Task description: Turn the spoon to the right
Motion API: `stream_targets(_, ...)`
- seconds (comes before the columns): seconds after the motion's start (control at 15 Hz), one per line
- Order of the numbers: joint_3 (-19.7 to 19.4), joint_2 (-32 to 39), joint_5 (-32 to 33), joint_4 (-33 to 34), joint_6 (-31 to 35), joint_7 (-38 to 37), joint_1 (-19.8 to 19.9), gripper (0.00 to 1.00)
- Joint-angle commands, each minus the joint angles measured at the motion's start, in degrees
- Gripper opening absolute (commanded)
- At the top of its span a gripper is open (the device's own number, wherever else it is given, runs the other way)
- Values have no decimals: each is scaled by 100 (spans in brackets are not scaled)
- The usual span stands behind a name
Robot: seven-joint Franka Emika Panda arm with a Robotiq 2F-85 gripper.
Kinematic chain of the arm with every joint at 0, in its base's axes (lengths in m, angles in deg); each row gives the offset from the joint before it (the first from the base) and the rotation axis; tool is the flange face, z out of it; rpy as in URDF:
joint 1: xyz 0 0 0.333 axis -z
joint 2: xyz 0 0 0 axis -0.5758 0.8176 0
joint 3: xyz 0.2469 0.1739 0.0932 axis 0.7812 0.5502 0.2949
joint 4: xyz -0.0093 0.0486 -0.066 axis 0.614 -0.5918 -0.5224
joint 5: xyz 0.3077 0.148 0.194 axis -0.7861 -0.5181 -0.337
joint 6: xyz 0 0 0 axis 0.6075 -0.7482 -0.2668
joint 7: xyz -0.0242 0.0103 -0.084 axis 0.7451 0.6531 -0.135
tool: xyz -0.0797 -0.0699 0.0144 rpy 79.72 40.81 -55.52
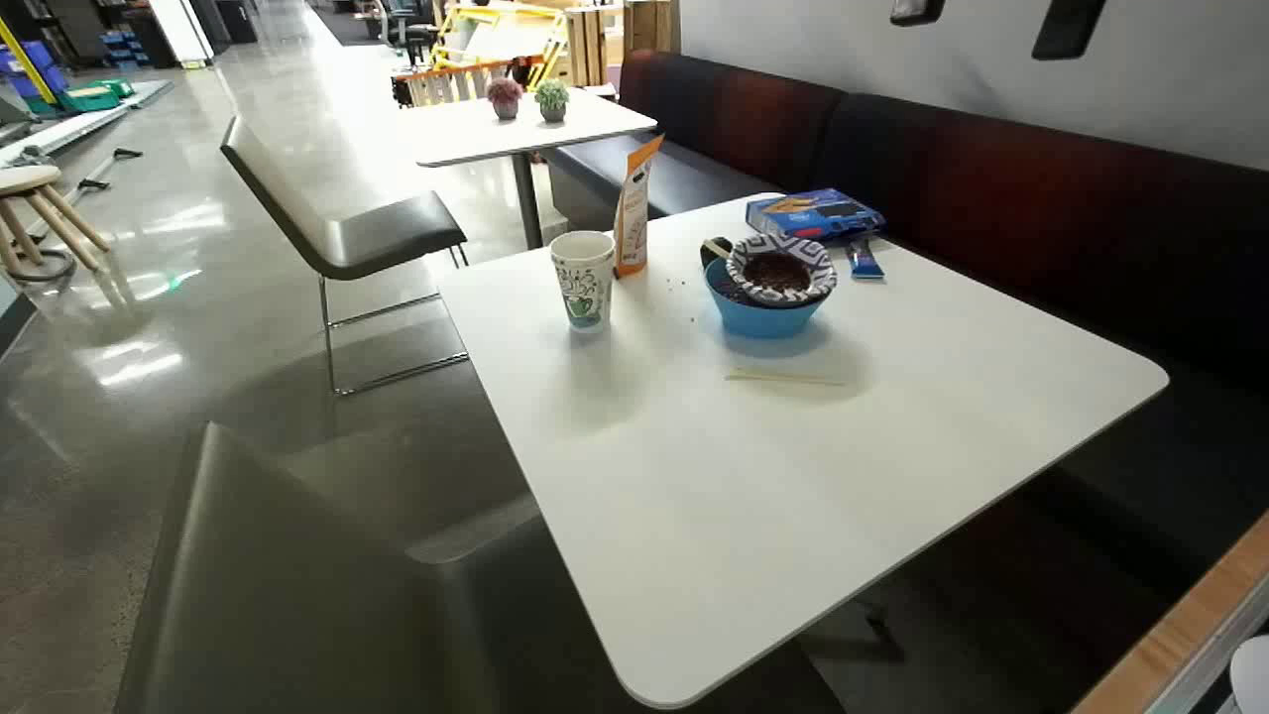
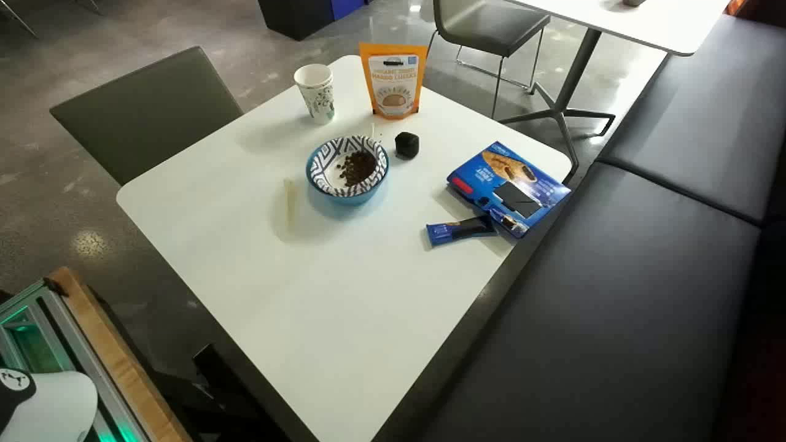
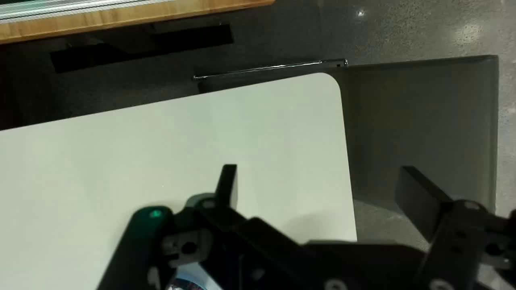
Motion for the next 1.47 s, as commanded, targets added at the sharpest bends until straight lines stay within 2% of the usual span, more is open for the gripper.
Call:
stream_targets(0.0,98,-9,-61,17,-41,67,138,100)
stream_targets(0.2,271,92,60,-138,185,155,124,100)
stream_targets(0.53,672,428,516,-919,1181,757,-61,100)
stream_targets(0.73,842,777,762,-1491,2160,1126,-247,100)
stream_targets(0.93,744,1313,921,-1947,3284,1603,-443,100)
stream_targets(1.0,709,1706,1087,-1741,3538,1744,-407,100)
stream_targets(1.13,678,2041,1682,-1844,4167,1915,-199,100)
stream_targets(1.2,626,1601,1387,-1838,3703,1640,-438,100)
stream_targets(1.4,544,2040,1642,-1789,4053,1797,-329,100)
